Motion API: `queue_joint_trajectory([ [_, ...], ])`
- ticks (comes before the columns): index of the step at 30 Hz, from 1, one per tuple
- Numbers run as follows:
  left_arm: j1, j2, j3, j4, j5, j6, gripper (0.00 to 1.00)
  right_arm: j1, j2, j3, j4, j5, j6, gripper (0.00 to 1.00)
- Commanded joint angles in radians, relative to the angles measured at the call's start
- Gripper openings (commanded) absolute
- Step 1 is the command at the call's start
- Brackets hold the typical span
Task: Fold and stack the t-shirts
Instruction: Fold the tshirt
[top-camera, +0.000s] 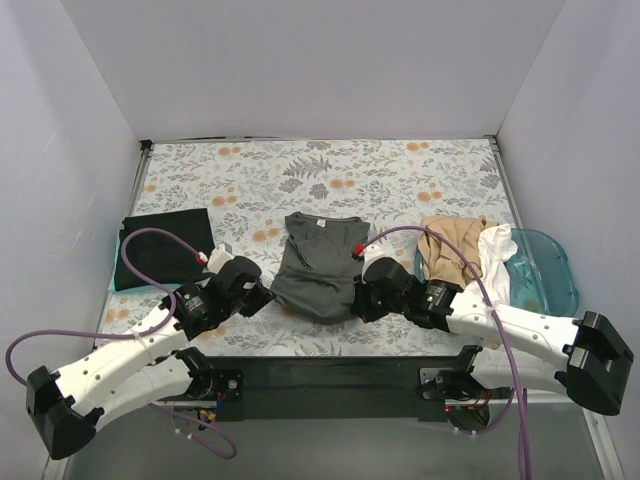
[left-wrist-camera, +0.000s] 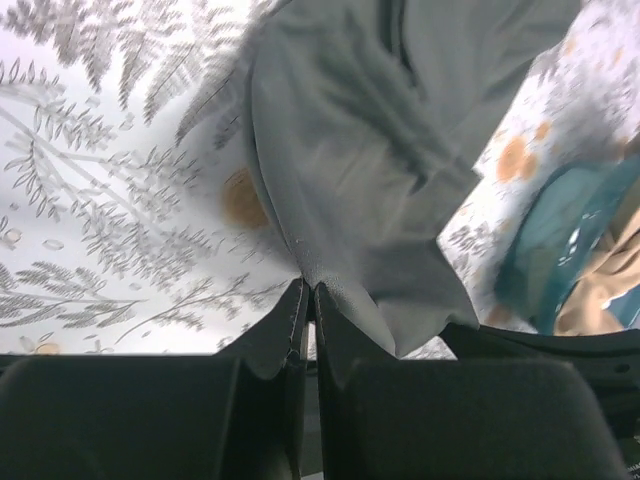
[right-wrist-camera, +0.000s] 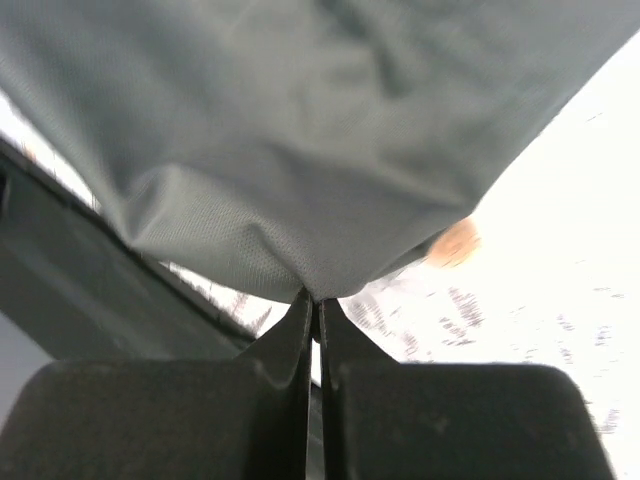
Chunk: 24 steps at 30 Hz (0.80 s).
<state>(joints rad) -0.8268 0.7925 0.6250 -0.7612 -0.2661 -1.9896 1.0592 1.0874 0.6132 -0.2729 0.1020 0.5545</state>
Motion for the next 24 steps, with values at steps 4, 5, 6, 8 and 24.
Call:
queue_joint_trajectory([
  [4,-0.002,0.149,0.195,-0.047,-0.205,0.003,0.0,-0.114,0.003,0.135,-0.06,0.039,-0.093,0.01],
  [5,-0.002,0.166,0.231,-0.049,-0.238,0.009,0.0,-0.143,0.009,0.148,-0.063,0.03,-0.111,0.01],
  [6,0.0,0.187,0.254,-0.041,-0.252,0.014,0.0,-0.159,0.012,0.161,-0.065,0.003,-0.122,0.01],
  [8,0.006,0.243,0.31,-0.027,-0.275,0.038,0.0,-0.201,0.02,0.195,-0.063,-0.019,-0.139,0.01],
  [24,0.236,0.527,0.548,0.168,-0.182,0.255,0.0,-0.458,0.207,0.373,-0.069,-0.327,-0.257,0.01],
])
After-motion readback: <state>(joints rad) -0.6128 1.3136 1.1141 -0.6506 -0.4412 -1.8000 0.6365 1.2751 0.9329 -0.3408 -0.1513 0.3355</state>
